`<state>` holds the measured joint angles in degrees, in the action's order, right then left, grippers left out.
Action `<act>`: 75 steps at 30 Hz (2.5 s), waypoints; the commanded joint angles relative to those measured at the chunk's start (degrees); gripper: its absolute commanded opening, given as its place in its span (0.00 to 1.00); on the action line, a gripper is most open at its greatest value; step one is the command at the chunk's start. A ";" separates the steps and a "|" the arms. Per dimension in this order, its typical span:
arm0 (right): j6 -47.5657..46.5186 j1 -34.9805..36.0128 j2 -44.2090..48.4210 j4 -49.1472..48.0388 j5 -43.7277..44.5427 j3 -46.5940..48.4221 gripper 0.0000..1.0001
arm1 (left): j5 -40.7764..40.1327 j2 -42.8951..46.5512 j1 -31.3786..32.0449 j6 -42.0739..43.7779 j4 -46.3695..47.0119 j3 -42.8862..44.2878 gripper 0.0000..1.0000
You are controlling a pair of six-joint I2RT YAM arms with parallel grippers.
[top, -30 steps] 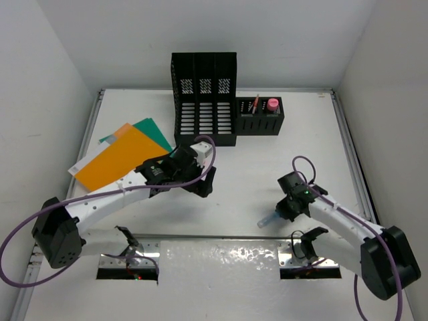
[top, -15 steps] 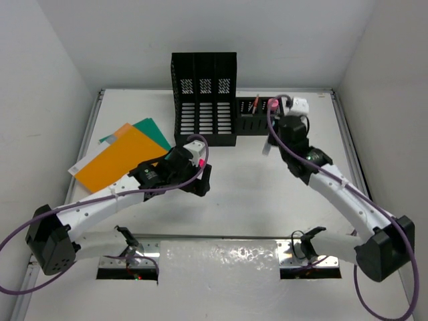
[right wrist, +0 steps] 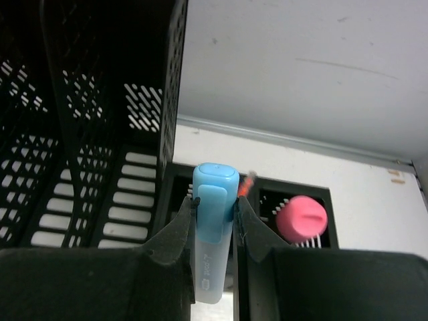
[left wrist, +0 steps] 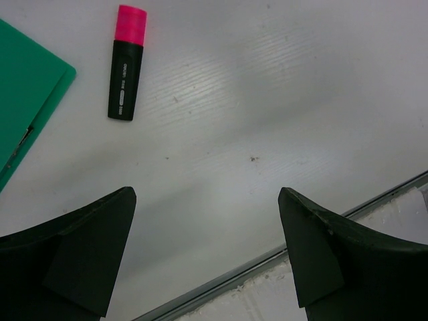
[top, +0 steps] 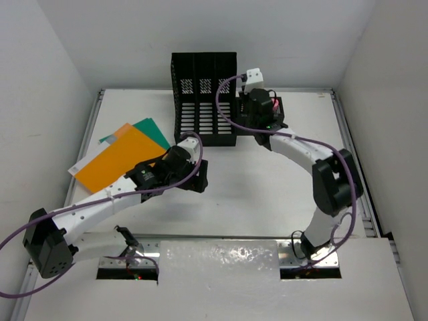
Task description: Organize the desk
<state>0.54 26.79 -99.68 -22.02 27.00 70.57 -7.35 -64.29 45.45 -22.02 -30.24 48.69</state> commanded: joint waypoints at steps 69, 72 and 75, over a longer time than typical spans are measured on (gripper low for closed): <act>5.09 3.10 56.70 7.08 18.25 -37.52 0.65 | -6.54 -42.31 -8.45 15.43 14.77 20.57 0.69; 3.95 3.10 57.93 7.17 19.40 -37.96 0.65 | -5.39 -43.20 -9.50 15.69 14.77 19.26 0.66; 3.51 3.01 58.46 7.17 20.81 -38.40 0.65 | -4.34 -42.50 -9.77 16.04 15.73 16.46 0.65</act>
<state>5.76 29.78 -41.91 -14.68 45.06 32.49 -14.28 -108.01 36.23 -7.05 -17.06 66.85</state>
